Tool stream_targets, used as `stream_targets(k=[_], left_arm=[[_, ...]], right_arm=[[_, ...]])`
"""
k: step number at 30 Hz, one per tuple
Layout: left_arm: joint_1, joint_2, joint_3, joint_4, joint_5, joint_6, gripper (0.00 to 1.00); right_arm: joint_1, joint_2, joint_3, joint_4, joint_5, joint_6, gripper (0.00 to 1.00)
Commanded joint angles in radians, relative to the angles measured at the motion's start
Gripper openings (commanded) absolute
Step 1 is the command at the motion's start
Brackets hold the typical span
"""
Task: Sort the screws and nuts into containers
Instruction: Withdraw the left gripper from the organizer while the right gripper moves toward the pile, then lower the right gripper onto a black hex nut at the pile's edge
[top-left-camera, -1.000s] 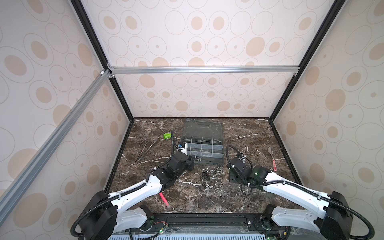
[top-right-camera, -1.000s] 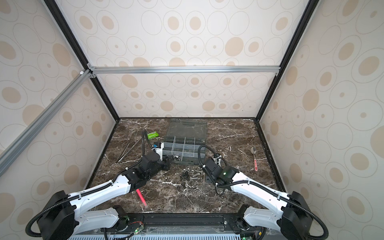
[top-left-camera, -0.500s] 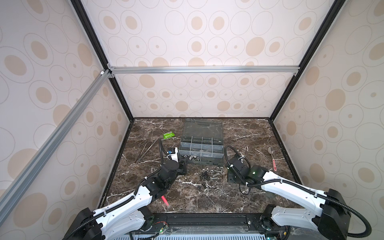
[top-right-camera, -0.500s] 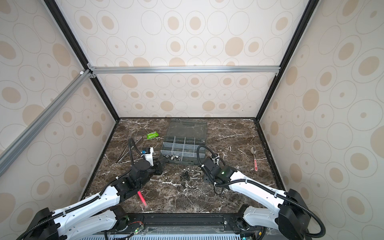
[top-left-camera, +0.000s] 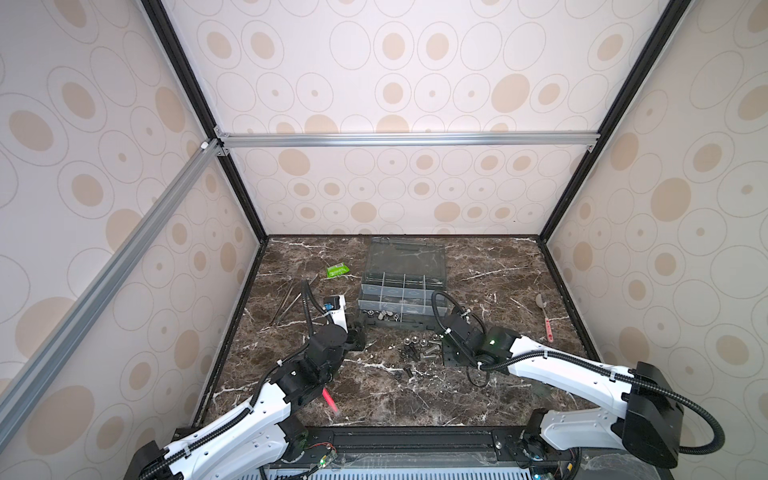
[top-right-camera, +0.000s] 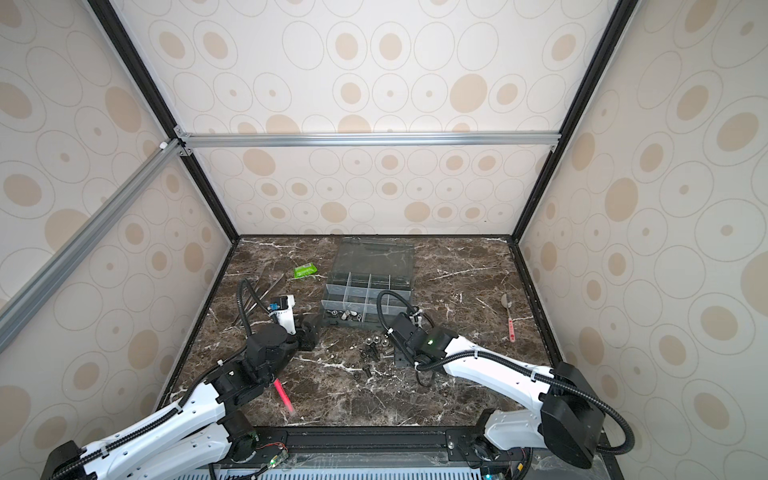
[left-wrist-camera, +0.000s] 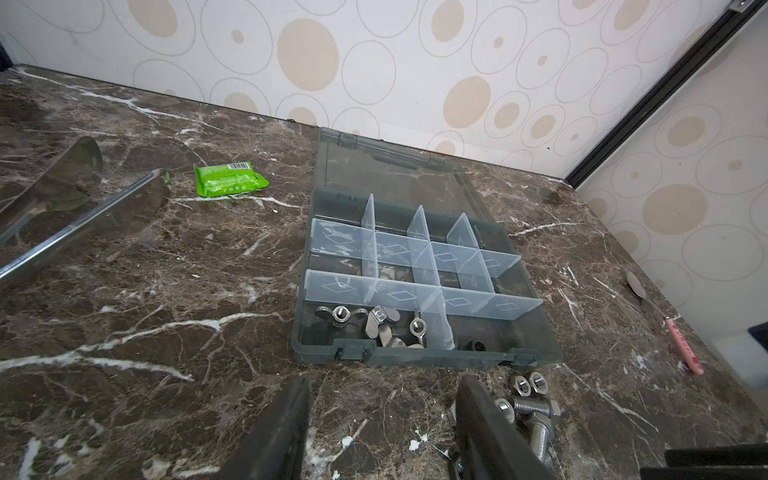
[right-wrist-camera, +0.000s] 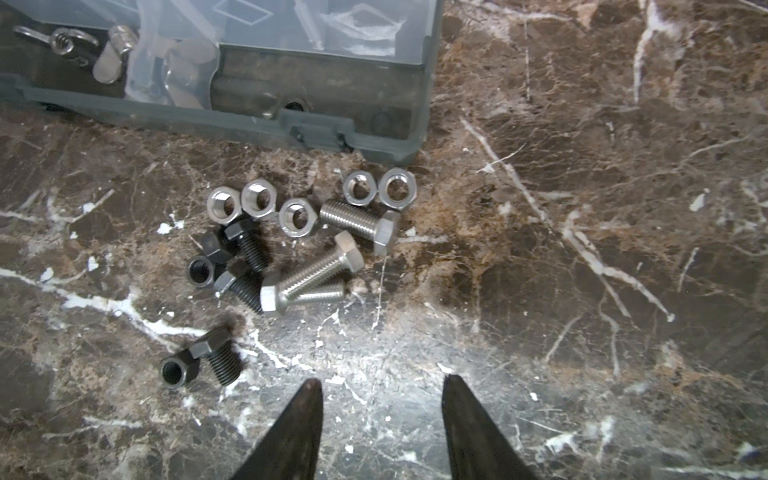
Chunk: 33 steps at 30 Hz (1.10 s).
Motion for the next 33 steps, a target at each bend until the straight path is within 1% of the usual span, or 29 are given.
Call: stream_targets(k=[1,7,15,19,26,33], left_arm=[[0.01,-0.038,-0.014,-0.03,-0.032,0.001,0.59],[0.015,-0.065,-0.031,-0.056,-0.027,-0.017,0.6],[0.018,-0.097,-0.056,-0.072,-0.033,-0.002,0.62],[0.021,-0.1,-0.067,-0.062,-0.042,0.002,0.62],[0.023,-0.102,-0.076,-0.057,-0.036,-0.009,0.63],[0.026,-0.107,-0.061,-0.095,-0.046,-0.057,0.63]], right_arm=[[0.031,0.016,0.035,-0.015,0.009,-0.005,0.5],[0.076,0.047,0.066,0.005,-0.01,-0.011,0.5],[0.166,0.155,0.145,0.009,-0.014,-0.004,0.5],[0.186,0.197,0.165,0.013,-0.031,-0.002,0.5],[0.202,0.279,0.189,0.081,-0.087,0.01,0.5],[0.226,0.376,0.244,0.129,-0.137,-0.007,0.5]])
